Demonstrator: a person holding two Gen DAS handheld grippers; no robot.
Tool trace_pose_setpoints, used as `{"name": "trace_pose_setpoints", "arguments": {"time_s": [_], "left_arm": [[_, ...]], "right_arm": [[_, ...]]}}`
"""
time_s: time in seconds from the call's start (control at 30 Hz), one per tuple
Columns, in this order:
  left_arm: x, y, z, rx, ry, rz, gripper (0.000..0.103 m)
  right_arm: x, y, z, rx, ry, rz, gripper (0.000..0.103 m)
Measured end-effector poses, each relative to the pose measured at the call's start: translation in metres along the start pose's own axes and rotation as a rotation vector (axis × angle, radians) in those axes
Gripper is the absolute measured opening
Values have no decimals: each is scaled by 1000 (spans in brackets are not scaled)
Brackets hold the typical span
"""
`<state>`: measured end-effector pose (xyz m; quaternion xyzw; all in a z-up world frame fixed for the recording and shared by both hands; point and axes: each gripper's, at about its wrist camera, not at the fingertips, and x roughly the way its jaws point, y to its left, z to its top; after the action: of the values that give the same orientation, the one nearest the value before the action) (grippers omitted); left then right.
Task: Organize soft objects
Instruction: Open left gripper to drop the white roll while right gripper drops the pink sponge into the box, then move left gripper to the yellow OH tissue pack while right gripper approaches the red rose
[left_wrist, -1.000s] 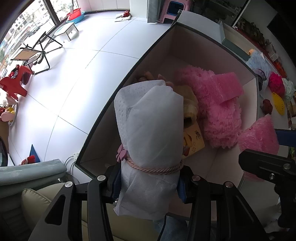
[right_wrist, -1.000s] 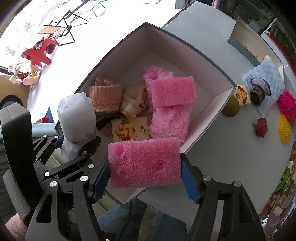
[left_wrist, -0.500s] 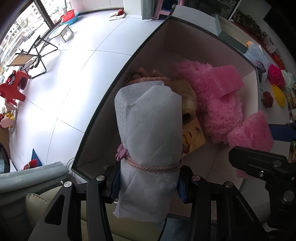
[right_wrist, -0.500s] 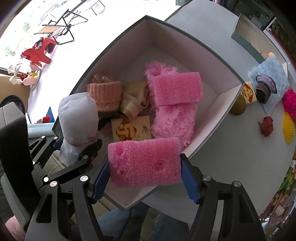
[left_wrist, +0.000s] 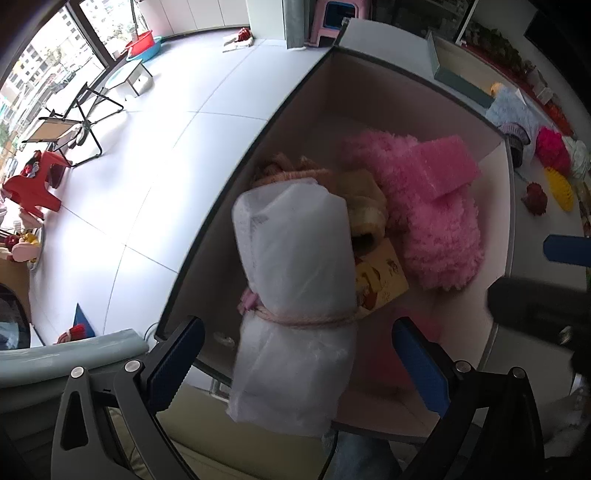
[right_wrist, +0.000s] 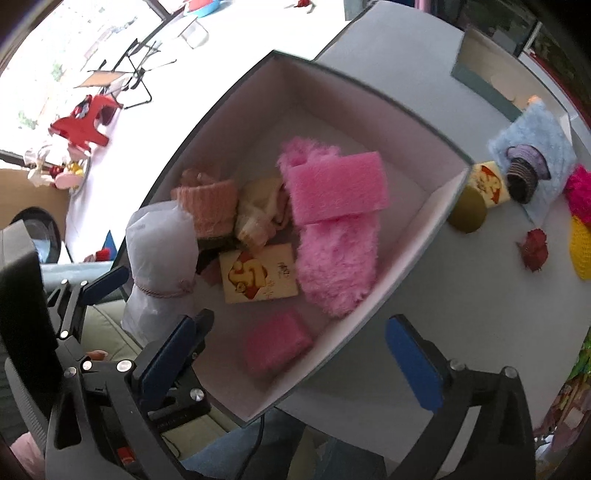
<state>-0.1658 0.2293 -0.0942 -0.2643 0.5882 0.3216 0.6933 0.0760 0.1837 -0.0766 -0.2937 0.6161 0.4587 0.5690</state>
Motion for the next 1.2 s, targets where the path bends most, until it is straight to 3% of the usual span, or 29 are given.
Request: {"name": "trace_pose_setpoints", "arguments": {"time_s": [0.23, 0.5, 0.67, 0.8, 1.2], "left_arm": [[-9, -19, 0, 4, 26, -27, 102], [-19, -63, 10, 93, 12, 24, 102], [-21, -91, 13, 115, 21, 17, 102], [-26, -108, 12, 131, 11, 7, 102], [-30, -119, 20, 63, 41, -6, 102]], "right_arm": [[-16, -44, -17, 114, -39, -16, 103], [-11, -133, -50, 388, 8, -12, 103], [-5, -175, -55, 465, 14, -28, 103], [-2, -202, -36, 470, 4, -61, 103], [41, -252, 80, 634, -68, -107, 103]]}}
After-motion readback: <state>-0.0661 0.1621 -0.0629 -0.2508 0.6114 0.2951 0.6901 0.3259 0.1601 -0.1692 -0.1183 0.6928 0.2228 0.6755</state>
